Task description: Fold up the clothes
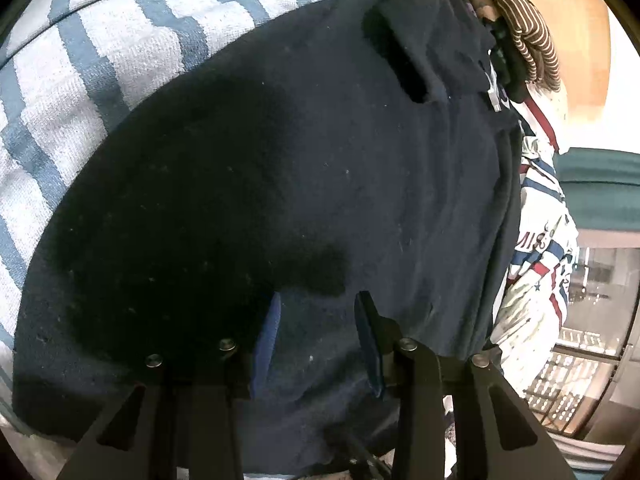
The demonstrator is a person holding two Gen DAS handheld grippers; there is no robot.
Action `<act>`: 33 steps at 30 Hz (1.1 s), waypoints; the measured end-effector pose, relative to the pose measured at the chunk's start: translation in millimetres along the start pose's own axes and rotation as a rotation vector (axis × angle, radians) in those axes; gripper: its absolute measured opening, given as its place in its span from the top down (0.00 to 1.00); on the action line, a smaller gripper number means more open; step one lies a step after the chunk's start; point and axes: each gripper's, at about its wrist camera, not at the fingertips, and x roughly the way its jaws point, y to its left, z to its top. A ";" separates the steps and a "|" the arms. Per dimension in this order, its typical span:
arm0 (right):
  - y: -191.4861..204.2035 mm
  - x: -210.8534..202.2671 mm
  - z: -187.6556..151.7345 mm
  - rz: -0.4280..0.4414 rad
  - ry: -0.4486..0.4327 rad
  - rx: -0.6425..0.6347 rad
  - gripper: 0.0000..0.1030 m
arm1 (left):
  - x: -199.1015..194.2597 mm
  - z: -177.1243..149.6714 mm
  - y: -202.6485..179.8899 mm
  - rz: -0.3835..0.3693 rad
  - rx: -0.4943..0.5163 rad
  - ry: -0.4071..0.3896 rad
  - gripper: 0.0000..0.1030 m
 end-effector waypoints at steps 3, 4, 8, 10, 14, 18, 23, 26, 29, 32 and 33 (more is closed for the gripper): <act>-15.6 -19.4 -8.7 0.026 -0.047 0.072 0.96 | -0.7 1.2 1.6 0.004 0.009 0.006 0.62; -16.9 -23.7 -12.7 0.009 -0.054 0.072 0.96 | 0.4 1.5 -0.5 0.016 0.021 0.006 0.62; -10.5 -19.8 -24.7 -0.076 -0.034 0.015 0.96 | 9.1 9.2 -15.8 0.049 0.054 0.009 0.62; -7.4 -18.8 -27.0 -0.095 -0.026 0.017 0.93 | 9.0 10.3 -15.0 0.049 0.053 0.011 0.62; 0.6 -24.6 -29.4 -0.066 -0.025 0.036 0.63 | 9.7 15.2 -10.0 0.028 0.027 0.020 0.62; 11.5 -46.5 -28.2 -0.054 -0.147 0.008 0.59 | 10.5 18.3 -9.6 0.028 0.027 0.018 0.62; 57.4 -15.1 -2.1 0.015 -0.148 -0.071 0.86 | 3.3 14.6 -23.8 0.106 0.133 -0.048 0.62; -4.5 -24.0 -26.4 -0.012 -0.057 -0.032 0.90 | 5.3 7.4 -33.6 0.196 0.221 -0.046 0.76; -34.8 -40.9 -40.7 -0.060 -0.046 -0.033 1.00 | 18.1 -0.1 -35.5 0.287 0.272 0.009 0.84; -26.0 -58.1 -41.1 -0.052 -0.096 -0.090 0.93 | 30.1 -9.0 -37.4 0.354 0.310 0.044 0.86; -21.9 -64.3 -39.9 -0.040 -0.121 -0.116 0.93 | 31.2 -11.6 -36.6 0.355 0.318 0.050 0.86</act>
